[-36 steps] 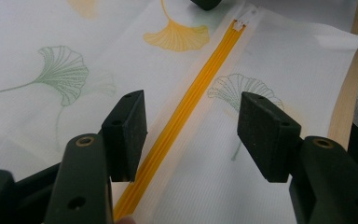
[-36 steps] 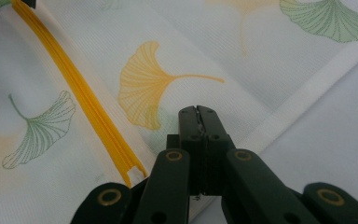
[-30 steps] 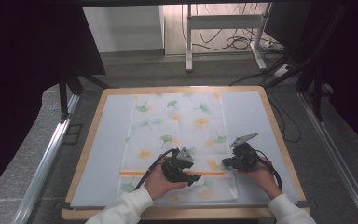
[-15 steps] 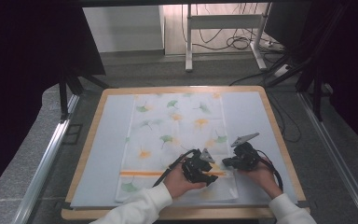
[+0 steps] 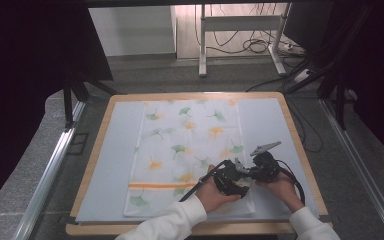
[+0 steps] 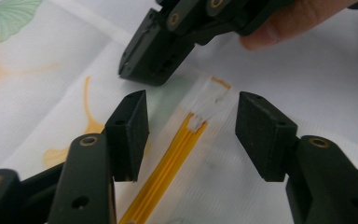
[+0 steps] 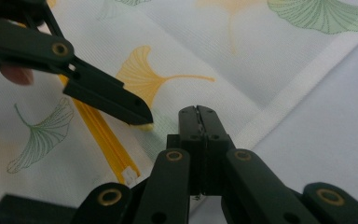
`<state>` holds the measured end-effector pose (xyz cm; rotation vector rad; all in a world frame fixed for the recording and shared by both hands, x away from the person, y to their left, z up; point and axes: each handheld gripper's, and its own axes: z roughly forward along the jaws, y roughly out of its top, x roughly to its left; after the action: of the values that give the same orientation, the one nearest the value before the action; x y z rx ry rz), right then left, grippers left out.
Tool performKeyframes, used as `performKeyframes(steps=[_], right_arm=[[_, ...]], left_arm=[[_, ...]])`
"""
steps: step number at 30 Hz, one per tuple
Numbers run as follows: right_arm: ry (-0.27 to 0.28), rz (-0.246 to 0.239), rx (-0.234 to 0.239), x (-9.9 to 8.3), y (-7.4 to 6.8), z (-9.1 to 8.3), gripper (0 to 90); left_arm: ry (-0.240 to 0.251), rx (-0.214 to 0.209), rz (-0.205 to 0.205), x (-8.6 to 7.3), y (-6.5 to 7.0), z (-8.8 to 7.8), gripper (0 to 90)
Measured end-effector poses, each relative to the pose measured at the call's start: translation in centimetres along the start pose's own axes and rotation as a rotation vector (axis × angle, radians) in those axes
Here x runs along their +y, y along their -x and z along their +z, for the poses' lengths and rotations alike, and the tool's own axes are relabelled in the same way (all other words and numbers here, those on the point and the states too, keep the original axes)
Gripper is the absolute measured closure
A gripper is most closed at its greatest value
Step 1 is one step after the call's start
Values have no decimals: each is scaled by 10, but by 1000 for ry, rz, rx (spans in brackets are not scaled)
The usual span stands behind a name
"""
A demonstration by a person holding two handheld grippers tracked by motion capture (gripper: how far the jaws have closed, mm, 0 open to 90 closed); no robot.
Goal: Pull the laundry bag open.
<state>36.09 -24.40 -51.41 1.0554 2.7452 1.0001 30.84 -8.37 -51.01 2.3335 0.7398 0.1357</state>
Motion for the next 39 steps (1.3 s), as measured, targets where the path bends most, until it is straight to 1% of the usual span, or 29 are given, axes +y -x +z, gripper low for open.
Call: performKeyframes(steps=[1,2,5,7,8,9,10,11,12,16,21,25,27,29,34,37,39], right_arm=[[1,0,0,0,0,0,892],[0,-2,-1,0,0,0,893],[-1,-1,-2,0,0,0,893],[0,-1,-1,0,0,0,892],[0,-1,-1,0,0,0,892],[0,-1,-1,0,0,0,893],[0,-1,-3,0,0,0,893],[0,-1,-4,0,-1,0,892],[-1,-1,-5,0,-1,0,893],[-3,-2,-7,0,-1,0,893],[-6,-6,-10,0,-1,0,893],[-5,-6,-8,0,-1,0,893],[-5,-6,-7,0,-1,0,893],[-5,-7,-7,0,-1,0,893],[-7,-11,-9,0,-1,0,893],[-7,-10,-8,0,-1,0,893],[-7,-11,-8,0,-1,0,893]], left_arm=[[9,2,-5,1,1,2,428],[1,4,0,1,1,2,428],[6,3,-20,3,1,7,431],[4,6,-19,4,2,9,437],[-1,6,-11,4,3,10,442],[8,2,-19,4,3,11,448],[7,7,-19,4,4,11,461],[5,12,-11,3,4,11,473],[14,12,-19,3,4,11,491],[21,0,-23,1,1,9,579],[19,-13,-18,0,1,8,663],[21,-22,-18,-1,0,6,706],[17,-37,-23,-1,0,5,734],[23,-43,-25,-2,-1,5,748],[28,-72,-39,-2,-4,1,786],[19,-69,-37,-3,-7,1,842],[22,-89,-56,-4,-10,1,847]])
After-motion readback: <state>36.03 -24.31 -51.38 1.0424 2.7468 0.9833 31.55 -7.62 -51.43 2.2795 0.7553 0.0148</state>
